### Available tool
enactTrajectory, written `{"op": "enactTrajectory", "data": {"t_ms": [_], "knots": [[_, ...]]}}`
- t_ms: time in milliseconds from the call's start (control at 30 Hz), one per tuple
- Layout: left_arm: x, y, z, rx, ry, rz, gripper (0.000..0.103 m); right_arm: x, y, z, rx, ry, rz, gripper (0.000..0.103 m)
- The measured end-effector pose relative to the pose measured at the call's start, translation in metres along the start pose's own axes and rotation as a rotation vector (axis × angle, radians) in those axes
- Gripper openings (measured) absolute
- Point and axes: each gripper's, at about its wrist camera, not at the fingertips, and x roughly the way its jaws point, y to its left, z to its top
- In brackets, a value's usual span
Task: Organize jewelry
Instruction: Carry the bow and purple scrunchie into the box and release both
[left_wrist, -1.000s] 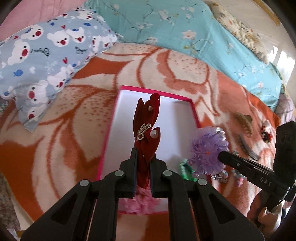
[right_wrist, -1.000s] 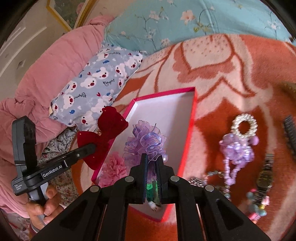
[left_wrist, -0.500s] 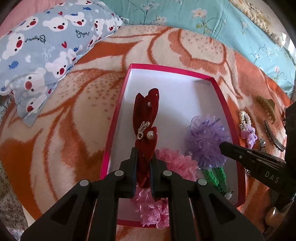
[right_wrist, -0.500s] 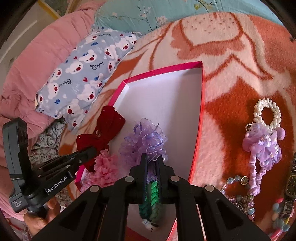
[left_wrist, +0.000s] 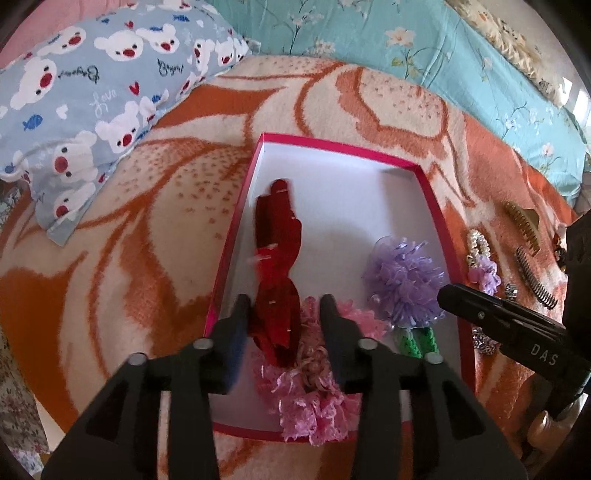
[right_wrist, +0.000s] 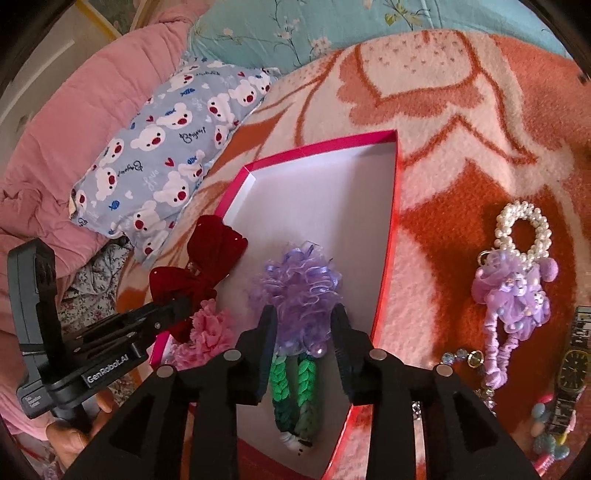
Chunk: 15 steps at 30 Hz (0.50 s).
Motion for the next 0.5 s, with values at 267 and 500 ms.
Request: {"op": "enactTrajectory", "data": {"t_ms": [267, 500], "knots": [[-0.005, -0.002, -0.001, 0.008, -0.003, 0.017, 0.038, -0.024, -0.006, -0.007, 0.016, -0.025, 0.005, 0.037], [-0.024, 0.012, -0.004, -0.044, -0.027, 0.011, 0.041, -0.072, -0.030, -0.015, 0.059, -0.093, -0.017, 0.037]]}}
